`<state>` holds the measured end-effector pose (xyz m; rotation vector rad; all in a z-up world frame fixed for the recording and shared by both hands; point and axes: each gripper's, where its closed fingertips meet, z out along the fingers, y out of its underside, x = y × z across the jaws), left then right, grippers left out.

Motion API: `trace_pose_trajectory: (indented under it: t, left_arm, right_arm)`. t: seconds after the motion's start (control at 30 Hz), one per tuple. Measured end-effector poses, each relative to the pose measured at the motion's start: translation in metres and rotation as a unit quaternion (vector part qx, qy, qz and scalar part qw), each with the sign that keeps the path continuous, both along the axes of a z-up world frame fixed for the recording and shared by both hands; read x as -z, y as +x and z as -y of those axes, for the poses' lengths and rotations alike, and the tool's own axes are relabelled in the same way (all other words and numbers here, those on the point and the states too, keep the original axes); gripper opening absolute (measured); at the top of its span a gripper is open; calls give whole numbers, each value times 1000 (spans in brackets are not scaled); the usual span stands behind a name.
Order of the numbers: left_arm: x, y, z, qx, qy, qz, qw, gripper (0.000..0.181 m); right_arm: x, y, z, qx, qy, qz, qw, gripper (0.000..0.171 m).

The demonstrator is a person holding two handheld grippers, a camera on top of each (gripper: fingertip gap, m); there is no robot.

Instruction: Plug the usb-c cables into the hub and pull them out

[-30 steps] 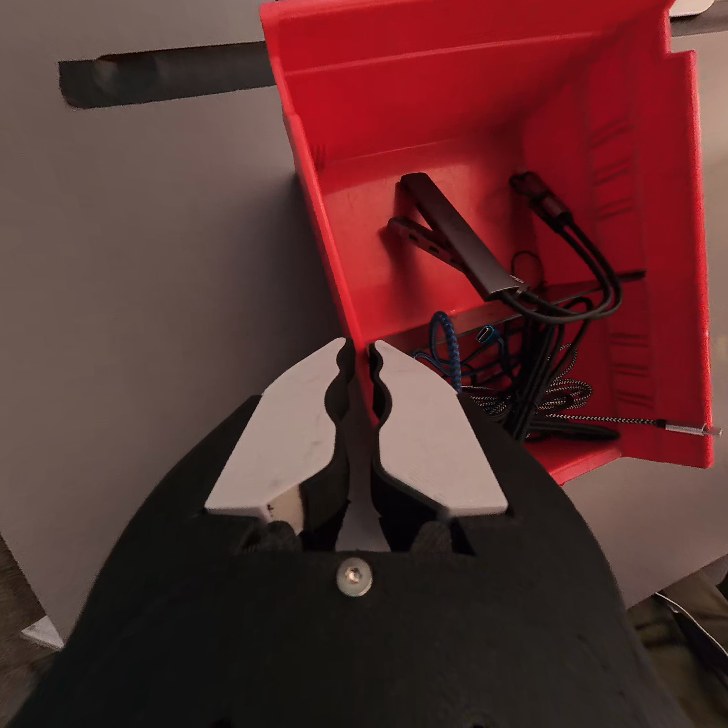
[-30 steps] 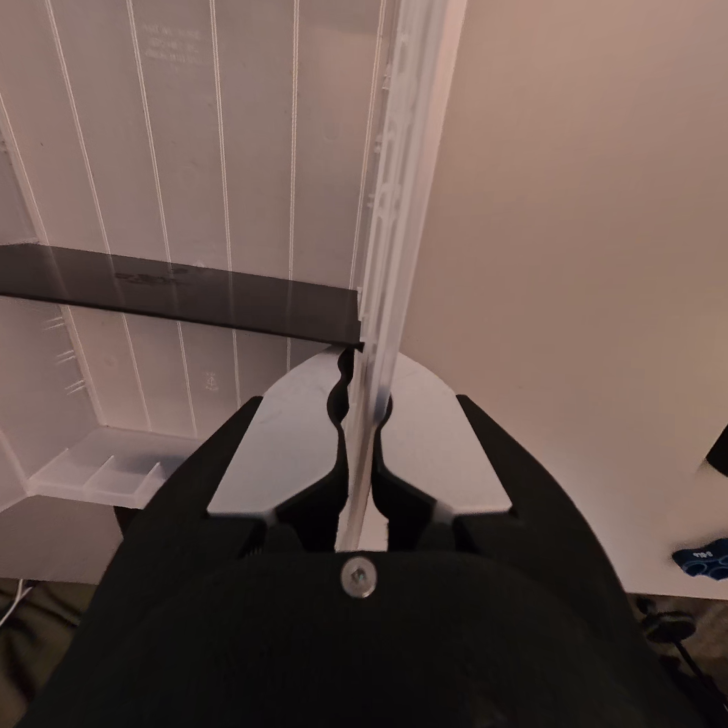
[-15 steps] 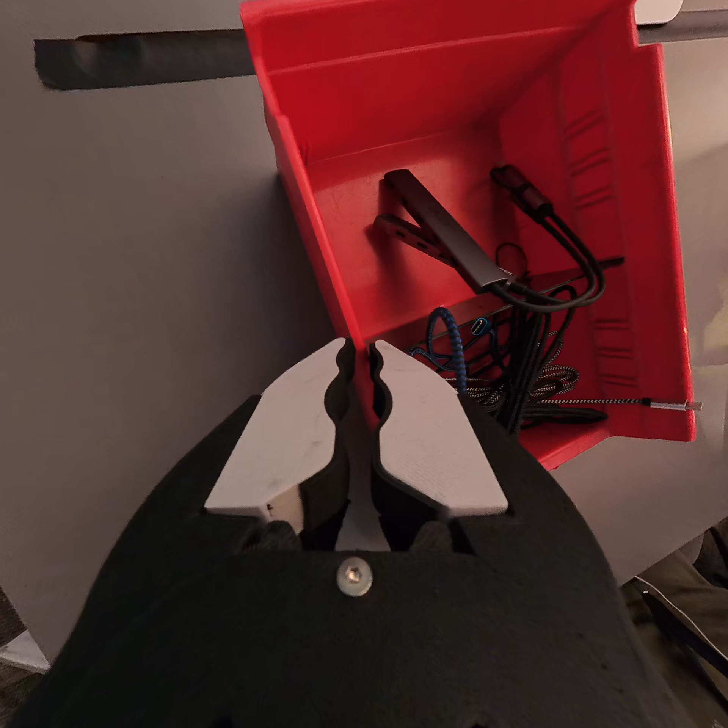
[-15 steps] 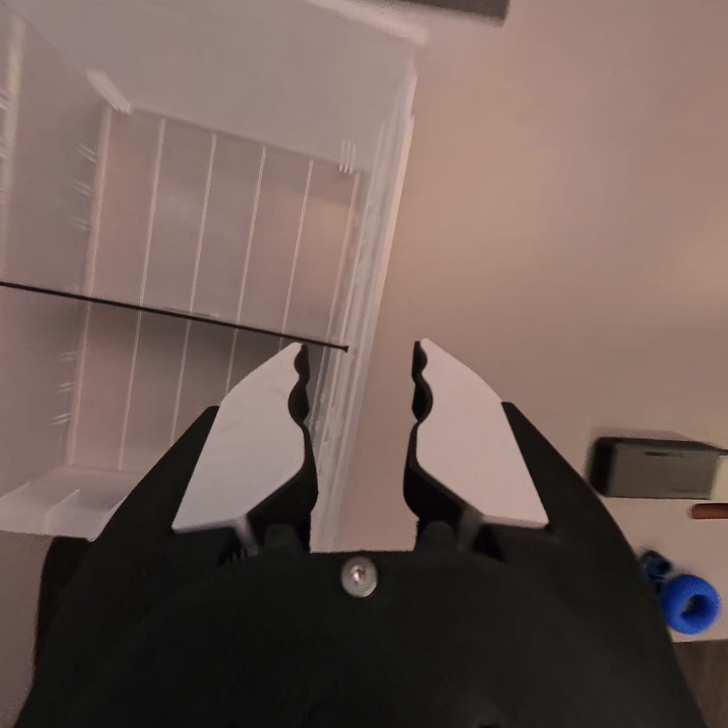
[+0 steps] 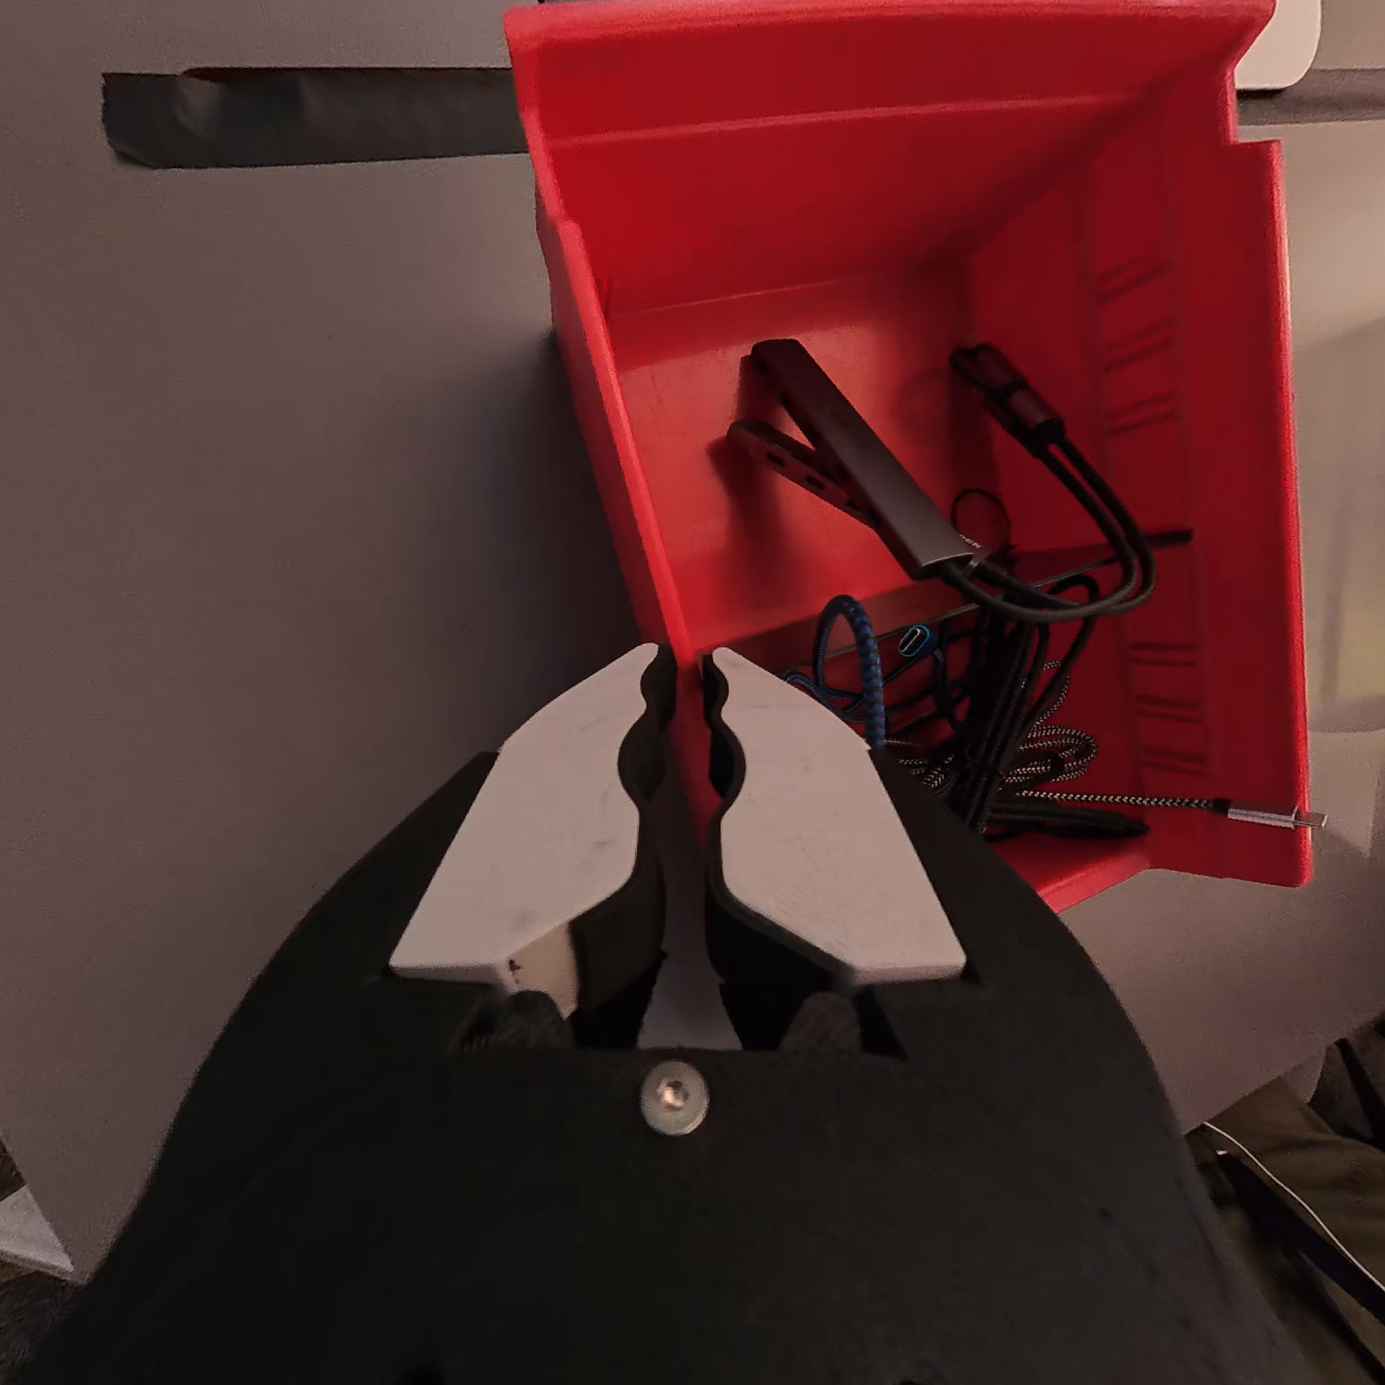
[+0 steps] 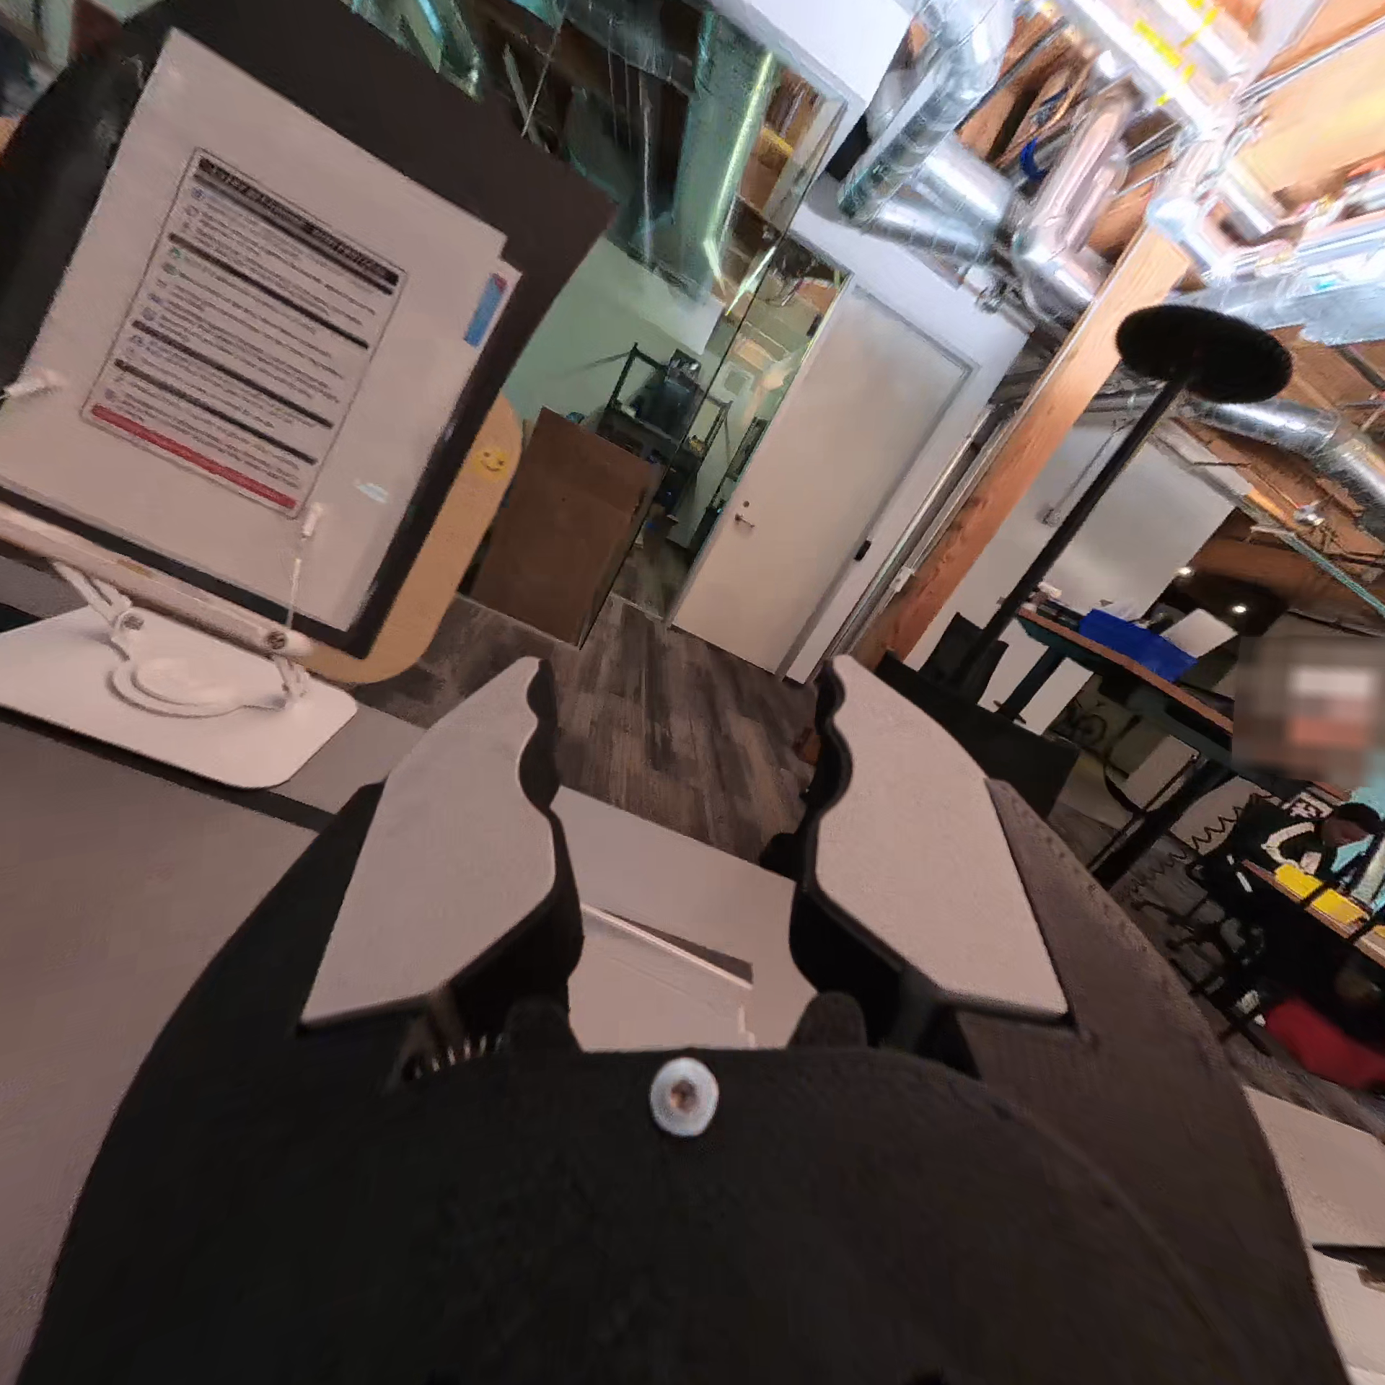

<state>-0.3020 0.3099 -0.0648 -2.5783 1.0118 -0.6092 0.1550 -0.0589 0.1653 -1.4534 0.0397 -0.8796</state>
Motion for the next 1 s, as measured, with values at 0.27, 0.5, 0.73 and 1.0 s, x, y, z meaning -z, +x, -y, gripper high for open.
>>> trace_pose_trajectory:
  t: [0.27,0.5,0.73,1.0]
  left_arm:
    - [-31,-12,-7,-43,71,-3,997,15]
    - [-98,21,43,50,153,76,984,28]
    - [-43,87,88,304,182,-32,934,37]
    - [10,95,76,365,190,-140,901,36]
  right_arm:
    - [7,-19,-55,-38,-67,-21,997,72]
    - [52,-5,-70,-59,-117,-68,989,68]
    - [52,-15,-64,-98,-112,-81,986,67]
    - [70,-17,-67,-98,-162,-71,979,67]
